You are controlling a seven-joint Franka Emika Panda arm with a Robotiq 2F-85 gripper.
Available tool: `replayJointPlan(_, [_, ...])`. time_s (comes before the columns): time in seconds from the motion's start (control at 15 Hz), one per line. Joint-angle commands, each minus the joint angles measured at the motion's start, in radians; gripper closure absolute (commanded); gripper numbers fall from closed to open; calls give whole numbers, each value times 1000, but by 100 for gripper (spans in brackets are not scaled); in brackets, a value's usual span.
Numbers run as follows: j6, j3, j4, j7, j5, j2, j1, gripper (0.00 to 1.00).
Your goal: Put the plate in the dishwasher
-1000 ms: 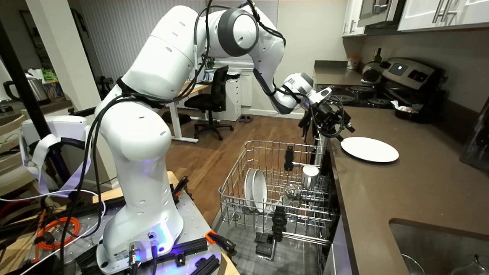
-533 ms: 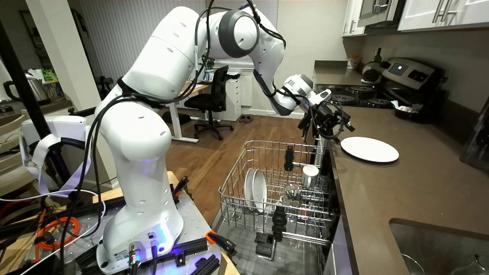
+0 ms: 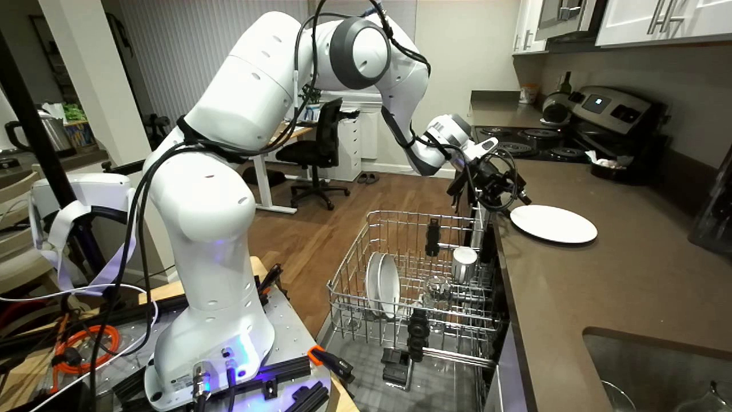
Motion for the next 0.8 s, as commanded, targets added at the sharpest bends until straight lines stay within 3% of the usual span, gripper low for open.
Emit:
replayJointPlan(0.0, [23, 35, 33, -133, 60, 17, -52, 28])
replayJointPlan(0.13, [37, 40, 43, -195, 96, 18, -66, 34])
replayJointPlan(0.2, [42, 41, 44, -218, 114, 19, -70, 49])
replayJointPlan(0.33, [52, 37, 47, -258, 145, 19, -72, 56])
replayJointPlan(0.67, [63, 29, 30, -309, 194, 7, -61, 93])
replayJointPlan(0.73, [67, 28, 23, -310, 196, 2, -58, 93])
